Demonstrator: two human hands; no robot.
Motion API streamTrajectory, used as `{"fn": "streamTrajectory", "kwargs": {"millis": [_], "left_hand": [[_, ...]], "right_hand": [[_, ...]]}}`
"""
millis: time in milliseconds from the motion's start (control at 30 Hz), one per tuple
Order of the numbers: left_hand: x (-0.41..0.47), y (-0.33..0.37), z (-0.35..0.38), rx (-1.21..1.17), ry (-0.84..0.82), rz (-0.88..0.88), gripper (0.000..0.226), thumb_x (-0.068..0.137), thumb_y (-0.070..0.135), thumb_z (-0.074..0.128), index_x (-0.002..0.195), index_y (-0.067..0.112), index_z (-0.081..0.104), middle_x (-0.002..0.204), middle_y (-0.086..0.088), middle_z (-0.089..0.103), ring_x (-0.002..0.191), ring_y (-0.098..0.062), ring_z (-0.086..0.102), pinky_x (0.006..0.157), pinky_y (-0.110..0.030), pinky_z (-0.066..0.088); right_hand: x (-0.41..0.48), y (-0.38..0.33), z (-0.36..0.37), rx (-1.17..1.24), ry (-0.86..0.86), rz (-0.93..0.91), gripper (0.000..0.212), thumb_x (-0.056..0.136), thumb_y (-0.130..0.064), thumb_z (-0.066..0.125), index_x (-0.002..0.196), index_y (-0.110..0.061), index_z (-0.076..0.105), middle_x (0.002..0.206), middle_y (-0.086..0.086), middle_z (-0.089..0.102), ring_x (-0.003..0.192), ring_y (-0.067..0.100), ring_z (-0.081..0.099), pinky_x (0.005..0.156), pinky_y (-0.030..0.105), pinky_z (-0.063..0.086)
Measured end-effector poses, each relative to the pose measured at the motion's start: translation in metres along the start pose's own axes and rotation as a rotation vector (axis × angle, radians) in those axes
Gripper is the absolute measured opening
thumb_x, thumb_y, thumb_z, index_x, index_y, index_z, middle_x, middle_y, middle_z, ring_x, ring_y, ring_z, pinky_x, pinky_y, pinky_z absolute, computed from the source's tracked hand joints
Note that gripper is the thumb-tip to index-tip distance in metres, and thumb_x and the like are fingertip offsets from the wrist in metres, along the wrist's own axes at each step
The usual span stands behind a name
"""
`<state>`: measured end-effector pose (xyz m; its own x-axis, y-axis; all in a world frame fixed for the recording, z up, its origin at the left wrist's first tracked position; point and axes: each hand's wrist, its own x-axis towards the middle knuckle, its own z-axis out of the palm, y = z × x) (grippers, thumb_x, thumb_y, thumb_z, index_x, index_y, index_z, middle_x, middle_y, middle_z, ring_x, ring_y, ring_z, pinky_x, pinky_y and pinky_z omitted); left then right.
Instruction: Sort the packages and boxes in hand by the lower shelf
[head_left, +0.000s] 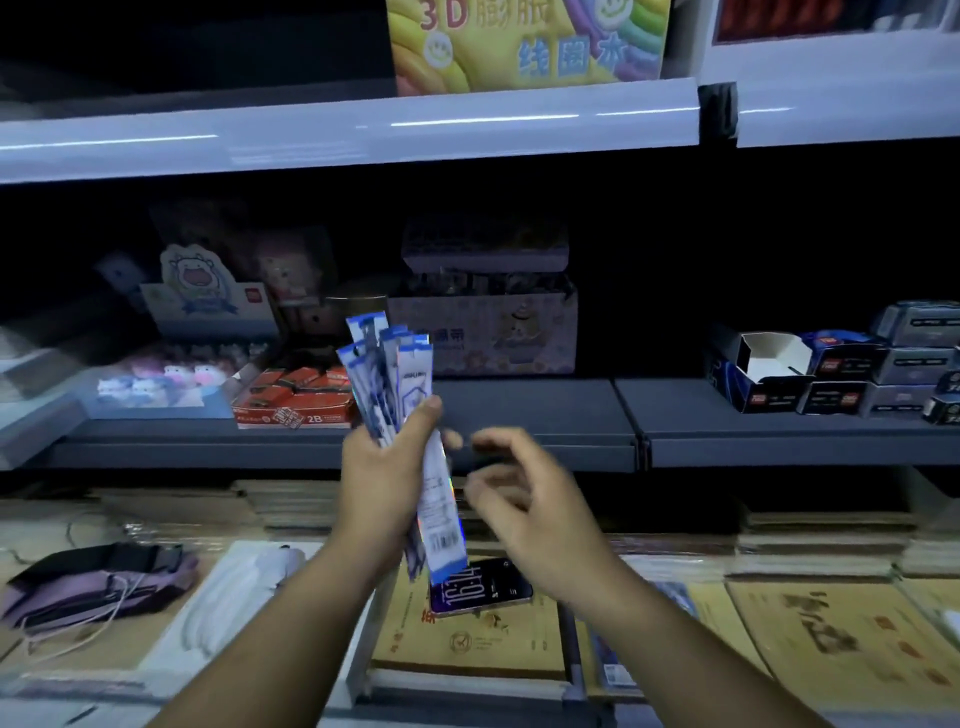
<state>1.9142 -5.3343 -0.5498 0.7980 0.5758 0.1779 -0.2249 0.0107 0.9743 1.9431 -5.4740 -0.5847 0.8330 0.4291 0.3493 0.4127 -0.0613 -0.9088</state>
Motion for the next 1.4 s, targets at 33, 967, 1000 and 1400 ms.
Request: {"fn": "streamTrajectory", "kwargs": {"millis": [33,967,1000,1400], "left_hand": [[-0.005,-0.005,-0.001,-0.074,0.009,-0.061,0.033,0.094,0.026,0.068,0.066,0.01,0.073,0.066,-0.01,0.072,0.057,-0.023,0.062,0.063,-0.033,0.052],[-0.005,-0.037,0.016,-0.771,-0.164,-0.257,0.03,0.081,0.009,0.072,0.105,0.008,0.054,0.089,-0.018,0.057,0.087,-0.033,0.065,0.081,-0.044,0.056],[-0.007,-0.038,0.019,-0.787,-0.17,-0.251,0.028,0.082,0.007,0.071,0.105,0.008,0.054,0.088,-0.017,0.056,0.084,-0.032,0.064,0.082,-0.045,0.056],[0.004,-0.038,0.028,-0.534,-0.103,-0.196,0.03,0.088,-0.005,0.066,0.077,0.013,0.044,0.053,-0.007,0.04,0.046,-0.02,0.044,0.052,-0.029,0.043]], "right_hand": [[-0.004,0.001,0.009,0.0,-0.075,0.014,0.04,0.091,-0.023,0.07,0.125,-0.037,0.054,0.122,-0.004,0.064,0.105,0.007,0.068,0.09,0.027,0.056],[0.015,-0.011,0.048,1.029,0.475,0.714,0.051,0.102,-0.052,0.048,0.117,-0.009,0.07,0.109,0.017,0.077,0.098,0.035,0.075,0.088,0.043,0.057],[0.016,-0.011,0.048,1.013,0.488,0.721,0.048,0.102,-0.052,0.049,0.115,-0.011,0.071,0.109,0.016,0.077,0.1,0.034,0.075,0.086,0.041,0.057],[0.019,0.005,0.044,0.475,0.411,0.485,0.032,0.103,-0.012,0.047,0.072,-0.013,0.055,0.072,0.008,0.063,0.066,0.018,0.061,0.06,0.027,0.047]]}}
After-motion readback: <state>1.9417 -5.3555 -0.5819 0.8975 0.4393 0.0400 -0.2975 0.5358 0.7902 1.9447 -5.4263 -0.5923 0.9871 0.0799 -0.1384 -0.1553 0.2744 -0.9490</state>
